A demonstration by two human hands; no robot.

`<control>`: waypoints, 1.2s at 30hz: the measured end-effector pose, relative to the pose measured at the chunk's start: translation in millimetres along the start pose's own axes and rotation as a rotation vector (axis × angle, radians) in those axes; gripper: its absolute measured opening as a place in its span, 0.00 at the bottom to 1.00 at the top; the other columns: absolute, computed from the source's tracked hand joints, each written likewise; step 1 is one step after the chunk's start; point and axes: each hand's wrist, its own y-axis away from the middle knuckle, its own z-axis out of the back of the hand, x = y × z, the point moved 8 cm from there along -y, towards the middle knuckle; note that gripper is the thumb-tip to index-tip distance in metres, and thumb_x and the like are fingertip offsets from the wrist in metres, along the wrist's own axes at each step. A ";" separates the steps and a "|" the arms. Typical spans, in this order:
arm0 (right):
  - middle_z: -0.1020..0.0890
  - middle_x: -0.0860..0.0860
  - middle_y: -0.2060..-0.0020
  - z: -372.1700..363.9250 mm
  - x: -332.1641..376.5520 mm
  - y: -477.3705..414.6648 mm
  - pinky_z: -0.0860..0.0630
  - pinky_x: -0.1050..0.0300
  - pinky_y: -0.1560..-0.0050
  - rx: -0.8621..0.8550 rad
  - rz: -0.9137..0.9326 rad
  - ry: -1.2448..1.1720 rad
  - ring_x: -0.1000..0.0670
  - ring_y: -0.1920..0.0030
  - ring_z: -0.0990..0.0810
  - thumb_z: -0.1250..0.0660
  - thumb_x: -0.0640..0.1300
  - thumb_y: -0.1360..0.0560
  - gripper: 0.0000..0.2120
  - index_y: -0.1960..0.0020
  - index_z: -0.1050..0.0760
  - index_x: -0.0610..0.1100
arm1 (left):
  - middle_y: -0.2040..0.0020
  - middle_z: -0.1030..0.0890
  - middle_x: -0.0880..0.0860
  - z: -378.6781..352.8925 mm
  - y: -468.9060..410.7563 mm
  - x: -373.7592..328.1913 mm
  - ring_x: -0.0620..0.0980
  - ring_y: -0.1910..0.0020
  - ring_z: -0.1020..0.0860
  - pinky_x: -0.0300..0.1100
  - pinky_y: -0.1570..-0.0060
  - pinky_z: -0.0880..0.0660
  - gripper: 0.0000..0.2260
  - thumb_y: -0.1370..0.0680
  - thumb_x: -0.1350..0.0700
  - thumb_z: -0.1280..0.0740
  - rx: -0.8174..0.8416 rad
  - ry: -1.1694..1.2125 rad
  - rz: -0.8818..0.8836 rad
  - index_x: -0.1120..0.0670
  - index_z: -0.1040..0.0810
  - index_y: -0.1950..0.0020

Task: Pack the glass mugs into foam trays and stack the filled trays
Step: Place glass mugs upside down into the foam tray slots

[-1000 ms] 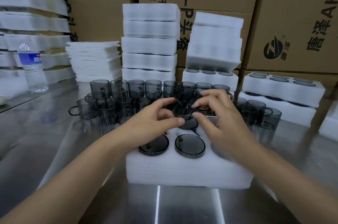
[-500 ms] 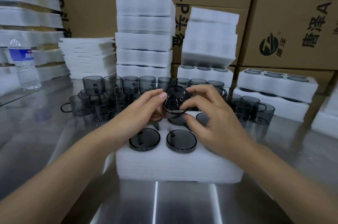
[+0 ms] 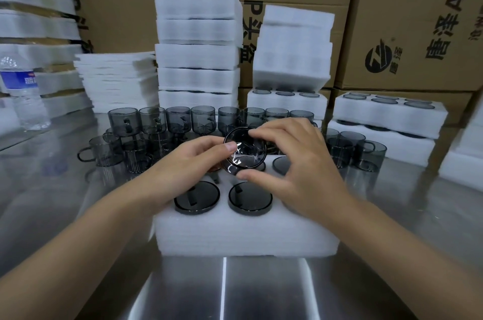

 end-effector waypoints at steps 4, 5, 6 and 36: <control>0.22 0.53 0.45 0.4 2.9 0.3 0.35 0.52 0.39 0.023 0.003 0.008 0.53 0.42 0.30 0.35 0.63 0.32 0.28 0.40 0.23 0.46 | 0.50 0.16 0.45 -0.9 1.0 1.5 0.40 0.49 0.19 0.37 0.46 0.30 0.17 0.31 0.39 0.31 0.016 0.053 0.006 0.47 0.20 0.48; 0.23 0.53 0.44 0.3 3.4 0.3 0.35 0.51 0.38 0.026 0.004 0.017 0.53 0.42 0.29 0.35 0.63 0.32 0.28 0.40 0.23 0.46 | 0.51 0.15 0.45 -0.1 1.1 2.1 0.40 0.49 0.19 0.38 0.46 0.30 0.17 0.31 0.41 0.30 0.010 0.072 0.008 0.47 0.21 0.47; 0.23 0.52 0.43 0.6 4.1 0.2 0.34 0.51 0.38 0.020 0.007 0.022 0.53 0.42 0.29 0.34 0.62 0.31 0.27 0.39 0.24 0.46 | 0.51 0.15 0.45 0.5 1.4 2.7 0.40 0.49 0.19 0.38 0.46 0.30 0.17 0.31 0.42 0.29 0.005 0.090 0.010 0.48 0.22 0.46; 0.25 0.51 0.46 2.6 0.6 1.3 0.39 0.58 0.41 -0.032 -0.017 0.039 0.53 0.44 0.31 0.30 0.51 0.30 0.22 0.39 0.26 0.44 | 0.48 0.17 0.47 4.6 -3.2 6.2 0.43 0.46 0.20 0.40 0.46 0.26 0.30 0.36 0.52 0.21 -0.027 0.140 -0.029 0.48 0.28 0.37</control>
